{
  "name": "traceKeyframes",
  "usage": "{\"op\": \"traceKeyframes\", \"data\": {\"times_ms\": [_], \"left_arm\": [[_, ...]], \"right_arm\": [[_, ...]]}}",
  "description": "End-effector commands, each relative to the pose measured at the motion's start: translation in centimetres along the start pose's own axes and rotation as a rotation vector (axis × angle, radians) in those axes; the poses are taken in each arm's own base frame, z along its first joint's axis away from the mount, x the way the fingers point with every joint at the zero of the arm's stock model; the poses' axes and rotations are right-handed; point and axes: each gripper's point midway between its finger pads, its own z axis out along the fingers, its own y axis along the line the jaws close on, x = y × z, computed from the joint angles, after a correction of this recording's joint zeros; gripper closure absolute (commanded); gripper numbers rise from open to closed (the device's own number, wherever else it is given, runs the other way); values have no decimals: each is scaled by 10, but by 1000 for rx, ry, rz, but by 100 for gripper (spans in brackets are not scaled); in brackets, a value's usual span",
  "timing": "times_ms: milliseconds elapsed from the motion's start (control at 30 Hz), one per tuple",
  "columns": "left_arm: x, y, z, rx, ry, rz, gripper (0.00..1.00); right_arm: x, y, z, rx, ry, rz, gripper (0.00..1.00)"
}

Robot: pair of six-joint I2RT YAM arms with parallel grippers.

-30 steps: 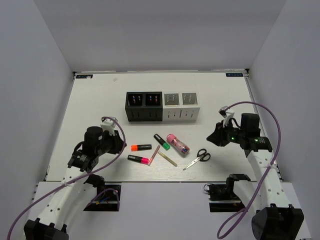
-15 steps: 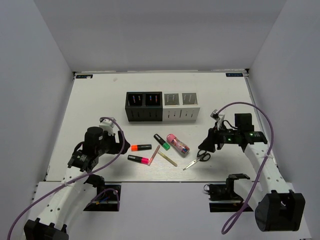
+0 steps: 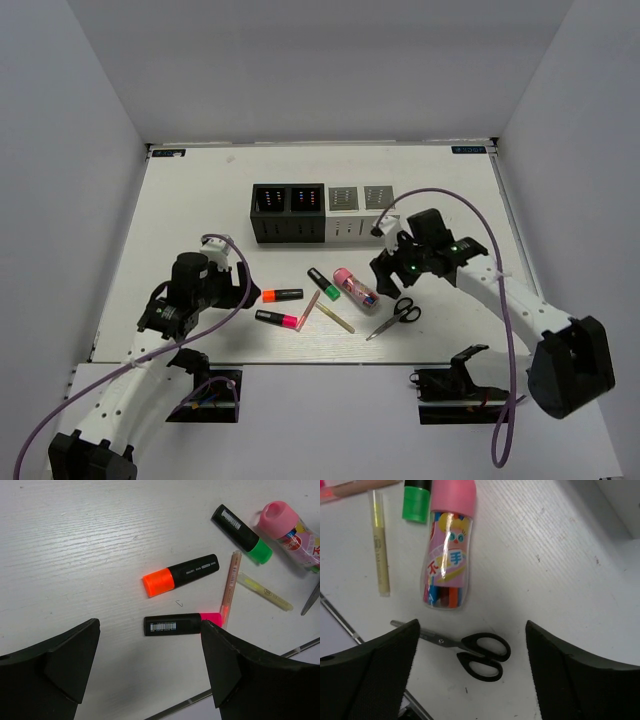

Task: Sort the stationery into containers
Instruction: Pick up the stationery from the center of the board.

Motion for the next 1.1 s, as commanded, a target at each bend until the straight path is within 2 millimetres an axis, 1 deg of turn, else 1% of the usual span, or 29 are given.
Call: {"op": "traceKeyframes", "data": {"times_ms": [0,33,200,267,300,333,400,433,600,633,767,900,933,967,1033,1067], "left_arm": [[-9,-4,-5,8,-12,-2,8],[-8,-3,-5,3,-8,1,8],[-10,-3,-5,4,-16,3,7],[-9,-3,-5,3,-15,1,7],[-9,-3,-5,3,-13,2,7],[-9,-3,-5,3,-13,0,7],[-9,-3,-5,4,-10,0,7],[-8,-4,-5,9,-5,2,7],[-8,-4,-6,7,-4,1,7],[-9,-4,-6,9,-11,2,7],[-10,-5,-7,14,-13,6,7],[-10,-6,-7,18,-11,6,7],[-10,-6,-7,19,-10,7,7],[-9,-7,-7,21,-10,5,7],[-10,-7,-8,22,-14,7,7],[-11,-7,-8,23,-17,7,7]], "right_arm": [[-25,-20,2,145,-1,-49,10],[-29,-18,7,156,-4,-69,10],[-26,-16,22,166,15,-74,10],[-29,-14,29,168,5,-71,10],[-25,-13,33,167,14,-69,10],[-28,-14,37,173,0,-71,10],[-28,-10,42,163,3,-52,10],[-31,-6,44,146,-1,-49,10],[-28,8,56,97,9,-31,10],[-21,10,59,90,28,-26,10],[-7,12,68,87,57,-15,11],[6,17,77,62,79,-6,13],[6,17,78,64,81,-10,13],[14,17,82,67,98,-14,14],[15,14,86,80,92,-29,14],[20,14,88,80,106,-32,14]]}}
